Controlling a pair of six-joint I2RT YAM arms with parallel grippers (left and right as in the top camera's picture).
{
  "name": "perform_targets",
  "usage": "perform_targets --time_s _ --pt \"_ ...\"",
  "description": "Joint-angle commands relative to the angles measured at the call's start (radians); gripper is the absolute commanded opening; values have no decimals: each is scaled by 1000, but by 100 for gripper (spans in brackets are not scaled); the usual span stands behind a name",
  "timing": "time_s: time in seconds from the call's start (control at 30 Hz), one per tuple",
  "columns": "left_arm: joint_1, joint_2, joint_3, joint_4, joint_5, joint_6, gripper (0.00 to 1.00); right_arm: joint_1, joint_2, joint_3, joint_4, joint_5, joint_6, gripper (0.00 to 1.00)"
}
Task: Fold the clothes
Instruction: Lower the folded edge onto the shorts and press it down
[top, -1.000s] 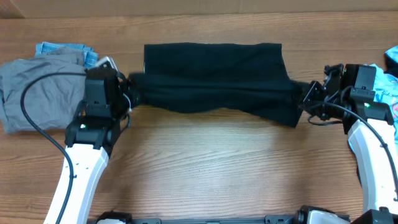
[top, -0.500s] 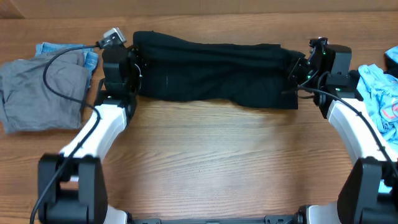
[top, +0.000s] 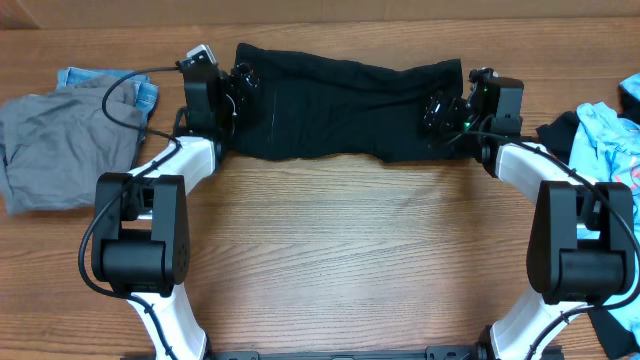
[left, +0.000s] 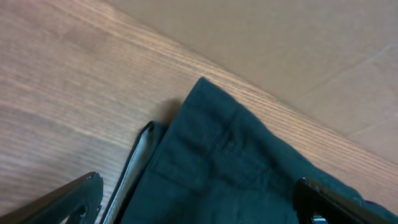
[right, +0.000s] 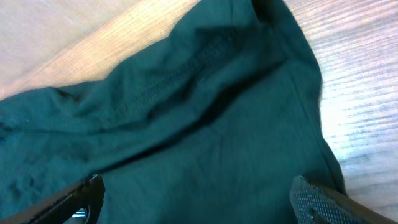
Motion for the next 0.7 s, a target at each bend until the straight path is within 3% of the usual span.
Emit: perform_targets --time_s 0.0,0.03,0.13,0.23,0.27,0.3,0.33,0.47,0.63,0.67 --pt "13 -8 130 -177 23 71 100 -19 -48 92 -126 11 -52 100" --pt "14 -15 156 -235 24 82 100 -21 -59 127 -186 39 -69 100" --pt "13 -48 249 -598 106 122 100 -21 -71 274 -423 173 -80 100" --pt "10 -38 245 -758 106 149 100 -20 -70 293 -479 -112 -198 100" --pt "7 -34 244 -763 130 172 100 -13 -66 293 -484 -181 -235 89" --pt "-1 -26 243 -763 161 199 100 -2 -63 293 -497 -171 -240 65" --pt "-15 -4 243 -757 162 224 100 11 -52 292 -503 -127 -236 59" --pt "-26 82 243 -740 163 227 100 26 77 292 -507 -54 -232 71" --pt "-25 134 243 -821 122 227 100 26 179 292 -559 -50 -232 72" --pt "-25 134 243 -879 89 227 95 24 179 292 -591 -48 -233 71"
